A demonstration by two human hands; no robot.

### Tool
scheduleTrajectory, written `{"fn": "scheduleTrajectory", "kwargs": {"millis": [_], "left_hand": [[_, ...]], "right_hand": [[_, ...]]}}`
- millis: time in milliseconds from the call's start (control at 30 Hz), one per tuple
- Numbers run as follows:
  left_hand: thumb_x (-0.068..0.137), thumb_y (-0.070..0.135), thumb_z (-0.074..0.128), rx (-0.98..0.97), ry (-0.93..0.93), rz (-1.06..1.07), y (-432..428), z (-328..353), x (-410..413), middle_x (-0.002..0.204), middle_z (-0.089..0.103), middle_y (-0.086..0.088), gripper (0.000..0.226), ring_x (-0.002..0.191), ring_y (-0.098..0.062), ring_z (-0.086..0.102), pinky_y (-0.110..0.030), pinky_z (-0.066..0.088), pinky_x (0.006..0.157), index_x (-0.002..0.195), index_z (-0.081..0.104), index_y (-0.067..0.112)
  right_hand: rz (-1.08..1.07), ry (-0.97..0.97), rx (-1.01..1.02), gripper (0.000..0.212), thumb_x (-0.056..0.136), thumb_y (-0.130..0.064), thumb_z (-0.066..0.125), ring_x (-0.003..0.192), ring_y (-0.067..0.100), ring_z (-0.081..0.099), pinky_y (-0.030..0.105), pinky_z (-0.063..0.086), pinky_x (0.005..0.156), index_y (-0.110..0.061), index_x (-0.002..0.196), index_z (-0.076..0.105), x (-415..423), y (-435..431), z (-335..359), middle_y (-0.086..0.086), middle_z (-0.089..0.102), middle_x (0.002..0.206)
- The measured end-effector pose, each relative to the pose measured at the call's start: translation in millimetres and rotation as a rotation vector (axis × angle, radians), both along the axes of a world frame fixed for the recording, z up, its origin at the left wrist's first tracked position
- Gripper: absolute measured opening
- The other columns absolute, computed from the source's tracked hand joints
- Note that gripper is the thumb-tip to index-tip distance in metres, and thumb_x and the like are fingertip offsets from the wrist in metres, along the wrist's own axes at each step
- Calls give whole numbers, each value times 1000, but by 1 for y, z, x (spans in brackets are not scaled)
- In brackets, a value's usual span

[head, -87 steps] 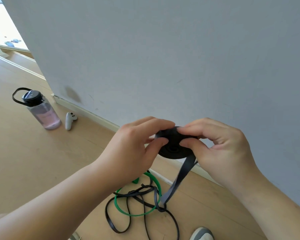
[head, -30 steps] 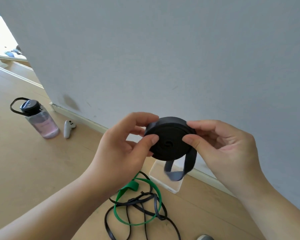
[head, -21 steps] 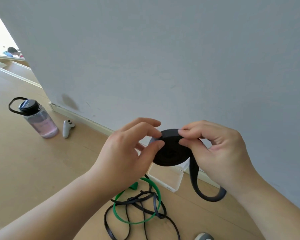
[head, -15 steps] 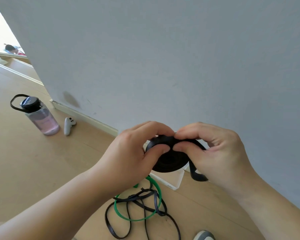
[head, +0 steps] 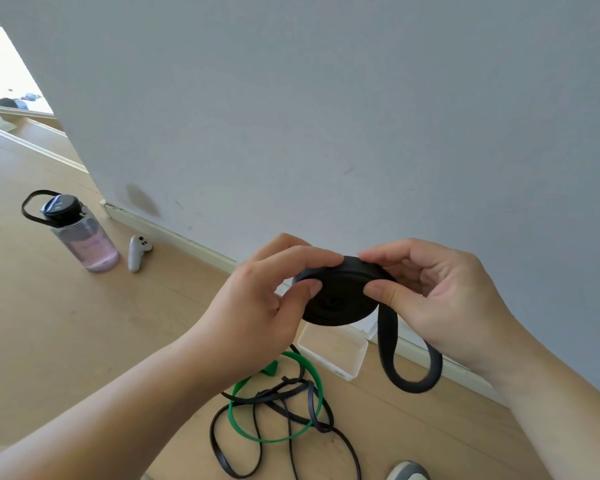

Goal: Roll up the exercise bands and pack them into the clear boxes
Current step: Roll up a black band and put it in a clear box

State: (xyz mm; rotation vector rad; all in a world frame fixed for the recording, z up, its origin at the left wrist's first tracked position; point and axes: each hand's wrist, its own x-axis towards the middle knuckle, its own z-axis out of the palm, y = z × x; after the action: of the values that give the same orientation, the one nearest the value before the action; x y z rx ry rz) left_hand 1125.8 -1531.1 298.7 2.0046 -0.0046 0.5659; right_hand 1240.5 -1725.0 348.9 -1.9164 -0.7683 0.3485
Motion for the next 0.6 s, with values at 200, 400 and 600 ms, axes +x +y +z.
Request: {"fn": "scheduleTrajectory", "kwargs": {"millis": [200,400,600], "left_hand": [[96,-5,61,87,18,19,-1,-4,2,110,61,13,41,106,-19,63,-35,58,73,121,71,25],[96,9,54,223,27,42,0,-10,5,111,57,17,38,94,-17,63,-41,58,65,124,69,30],[95,10,55,219,15,57,-5,-9,7,110,57,18,39,93,-17,63,-41,58,61,125,68,31]], "right_hand": [[-14,-69,-71,35,81,-7,84,92,-4,72,10,54,81,-36,100,77,2,-1,-1,-19,78,91],[40,-315,-215,41,85,-1,74,95,2,66,11,51,81,-37,105,74,7,-2,-7,-18,72,95],[-35,-685,-225,40,80,1,71,92,15,64,40,56,74,-29,106,69,10,7,-16,-13,67,96]]}}
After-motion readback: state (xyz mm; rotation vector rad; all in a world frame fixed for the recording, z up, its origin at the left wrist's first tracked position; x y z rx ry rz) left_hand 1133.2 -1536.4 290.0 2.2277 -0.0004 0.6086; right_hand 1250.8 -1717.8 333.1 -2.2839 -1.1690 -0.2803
